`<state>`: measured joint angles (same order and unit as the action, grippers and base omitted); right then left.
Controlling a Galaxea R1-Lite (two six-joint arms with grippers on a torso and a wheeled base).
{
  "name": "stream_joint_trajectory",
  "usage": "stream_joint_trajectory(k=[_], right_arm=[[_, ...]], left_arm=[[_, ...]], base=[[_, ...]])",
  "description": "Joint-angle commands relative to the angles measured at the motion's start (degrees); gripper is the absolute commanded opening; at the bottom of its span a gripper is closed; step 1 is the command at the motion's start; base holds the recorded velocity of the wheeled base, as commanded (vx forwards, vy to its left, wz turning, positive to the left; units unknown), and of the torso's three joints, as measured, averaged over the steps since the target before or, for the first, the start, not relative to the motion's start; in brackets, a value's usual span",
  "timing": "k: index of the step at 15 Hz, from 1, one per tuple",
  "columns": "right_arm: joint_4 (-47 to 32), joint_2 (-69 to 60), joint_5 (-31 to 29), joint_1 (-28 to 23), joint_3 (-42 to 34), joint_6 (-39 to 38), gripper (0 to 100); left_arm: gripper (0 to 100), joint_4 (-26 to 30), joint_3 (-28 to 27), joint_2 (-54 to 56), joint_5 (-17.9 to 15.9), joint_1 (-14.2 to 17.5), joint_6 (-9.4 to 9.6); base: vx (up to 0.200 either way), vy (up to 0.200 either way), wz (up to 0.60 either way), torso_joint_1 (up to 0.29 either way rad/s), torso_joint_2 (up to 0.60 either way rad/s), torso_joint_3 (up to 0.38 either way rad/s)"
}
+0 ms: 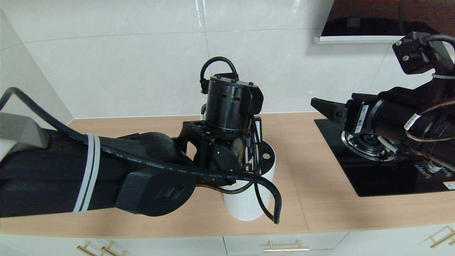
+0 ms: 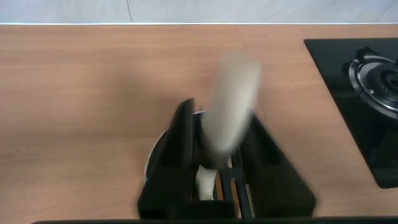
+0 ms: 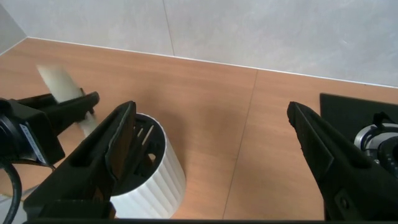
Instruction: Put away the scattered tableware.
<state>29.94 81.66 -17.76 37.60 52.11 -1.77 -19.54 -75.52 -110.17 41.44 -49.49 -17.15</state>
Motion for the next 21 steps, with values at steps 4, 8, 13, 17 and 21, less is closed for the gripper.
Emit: stream_joint_trajectory(k=[4,8,13,17,21], right_arm=[[0.1,0.1,0.0,0.0,0.0,0.0,100],[0.1,-0.5,0.0,0.0,0.0,-0.1,100],[0.2,-12.0,-0.3,-1.2,-8.7,-0.2,100],[-4.2,-29.2,-2.1,-5.5,-18.8,0.0,100],[-16.9,-48.8,-0.7,-17.8,-24.2,-0.1,100]], left_arm=[[100,0.1,0.0,0.4,0.0,0.0,0.01],[100,0.3,0.1,9.4,-1.1,-0.1,1.33],[100,0.4,19.0,41.3,-10.8,6.1,5.73],[100,3.5,34.6,63.3,-18.0,17.8,9.33],[100,16.3,41.4,81.1,-21.5,28.2,16.98]], base=[[0.0,0.0,0.0,0.0,0.0,0.0],[0.0,0.0,0.0,0.0,0.0,0.0],[0.0,0.0,0.0,0.0,0.0,0.0],[0.0,0.0,0.0,0.0,0.0,0.0],[0.0,0.0,0.0,0.0,0.0,0.0]])
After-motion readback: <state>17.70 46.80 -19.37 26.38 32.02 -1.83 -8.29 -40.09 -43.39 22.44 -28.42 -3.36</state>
